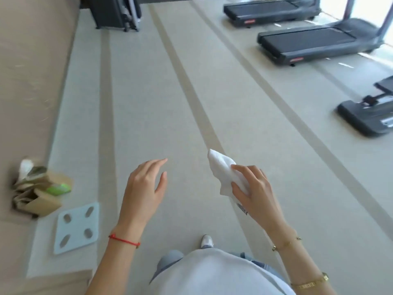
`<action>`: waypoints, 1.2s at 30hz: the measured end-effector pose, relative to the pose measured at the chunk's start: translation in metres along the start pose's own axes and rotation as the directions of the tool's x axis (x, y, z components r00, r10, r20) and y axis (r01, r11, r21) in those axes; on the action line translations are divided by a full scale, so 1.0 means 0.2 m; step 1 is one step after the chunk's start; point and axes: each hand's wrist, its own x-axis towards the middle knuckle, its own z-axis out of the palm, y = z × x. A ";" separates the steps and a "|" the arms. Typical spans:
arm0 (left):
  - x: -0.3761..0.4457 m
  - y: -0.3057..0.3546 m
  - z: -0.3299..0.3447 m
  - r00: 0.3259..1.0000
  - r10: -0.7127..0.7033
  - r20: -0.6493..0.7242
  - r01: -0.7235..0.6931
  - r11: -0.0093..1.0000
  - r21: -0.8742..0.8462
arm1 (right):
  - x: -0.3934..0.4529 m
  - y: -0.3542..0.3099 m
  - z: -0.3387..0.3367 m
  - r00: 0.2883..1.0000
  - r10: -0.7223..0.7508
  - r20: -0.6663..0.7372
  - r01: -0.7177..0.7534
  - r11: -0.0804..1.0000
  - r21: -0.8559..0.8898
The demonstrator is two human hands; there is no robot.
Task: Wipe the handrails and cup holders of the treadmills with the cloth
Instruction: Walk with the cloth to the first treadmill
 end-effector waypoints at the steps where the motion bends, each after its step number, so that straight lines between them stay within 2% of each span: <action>1: 0.09 0.05 0.06 1.000 0.021 0.014 -0.021 1.000 -0.005 | 0.06 0.07 -0.05 1.000 0.020 -0.019 -0.021 1.000 -0.010; 9: 0.80 0.34 0.51 0.976 0.156 0.154 -0.150 0.987 -0.055 | 0.45 0.58 -0.26 0.963 0.210 -0.171 -0.213 0.977 0.001; 17: 1.71 0.58 1.08 0.909 0.321 0.265 -0.292 0.945 -0.145 | 1.07 1.05 -0.40 0.893 0.364 -0.267 -0.375 0.927 0.010; 23: 2.45 0.85 1.45 0.852 0.432 0.295 -0.389 0.900 -0.195 | 1.68 1.37 -0.63 0.823 0.412 -0.392 -0.442 0.897 0.014; 30: 3.13 1.15 1.90 0.774 0.522 0.359 -0.463 0.853 -0.241 | 2.18 1.80 -0.84 0.722 0.482 -0.497 -0.544 0.839 0.022; 36: 3.67 1.42 2.37 0.753 0.548 0.364 -0.480 0.836 -0.266 | 2.63 2.32 -1.01 0.696 0.500 -0.515 -0.567 0.823 0.033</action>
